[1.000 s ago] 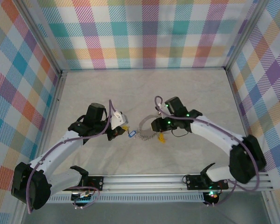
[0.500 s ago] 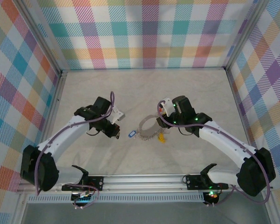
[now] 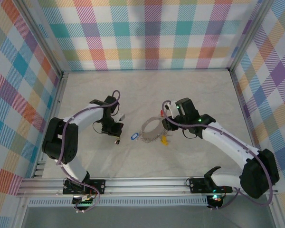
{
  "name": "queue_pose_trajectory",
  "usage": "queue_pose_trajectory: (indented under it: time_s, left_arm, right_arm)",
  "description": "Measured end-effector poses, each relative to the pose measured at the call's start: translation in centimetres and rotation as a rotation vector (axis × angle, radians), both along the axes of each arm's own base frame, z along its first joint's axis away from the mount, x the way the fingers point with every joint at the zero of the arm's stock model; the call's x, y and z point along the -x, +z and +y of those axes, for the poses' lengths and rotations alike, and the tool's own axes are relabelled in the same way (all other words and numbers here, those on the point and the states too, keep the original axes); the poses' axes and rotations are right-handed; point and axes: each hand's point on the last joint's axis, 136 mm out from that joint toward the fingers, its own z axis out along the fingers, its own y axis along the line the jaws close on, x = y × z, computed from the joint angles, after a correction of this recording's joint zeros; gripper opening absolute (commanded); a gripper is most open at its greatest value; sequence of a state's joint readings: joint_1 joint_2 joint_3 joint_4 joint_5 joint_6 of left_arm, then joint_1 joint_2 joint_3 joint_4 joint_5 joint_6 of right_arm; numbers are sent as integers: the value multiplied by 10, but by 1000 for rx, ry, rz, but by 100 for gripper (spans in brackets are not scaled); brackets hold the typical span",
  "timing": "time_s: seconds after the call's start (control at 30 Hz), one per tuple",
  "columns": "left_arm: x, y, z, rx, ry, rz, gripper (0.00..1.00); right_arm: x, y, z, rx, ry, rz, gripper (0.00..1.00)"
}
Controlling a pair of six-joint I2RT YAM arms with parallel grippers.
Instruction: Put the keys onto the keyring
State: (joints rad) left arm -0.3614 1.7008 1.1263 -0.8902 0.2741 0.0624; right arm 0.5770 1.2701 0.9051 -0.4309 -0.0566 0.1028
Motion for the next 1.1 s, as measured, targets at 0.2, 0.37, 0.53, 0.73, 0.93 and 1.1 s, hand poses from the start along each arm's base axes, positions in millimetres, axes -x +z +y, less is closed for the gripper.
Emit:
queue_pose_trajectory:
  time_s: [0.2, 0.37, 0.53, 0.73, 0.93, 1.1]
  left_arm:
    - [-10, -11, 4, -41, 12, 13, 6]
    - [-12, -25, 8, -81, 6, 40, 15]
    - [-15, -28, 12, -104, 3, 32, 27]
    - [-21, -20, 14, -112, 2, -13, 33]
    - [-36, 16, 9, -69, 10, -136, 35]
    - [-43, 40, 11, -49, 25, -211, 36]
  right_arm:
    - [16, -53, 14, -7, -35, 308, 41]
    - [30, -81, 15, 40, -38, 464, 36]
    - [28, -82, 20, 45, -21, 491, 35]
    - [25, -91, 22, 65, -12, 522, 32]
    - [12, -84, 30, 63, 6, 495, 27]
    - [11, -80, 35, 42, 9, 498, 28]
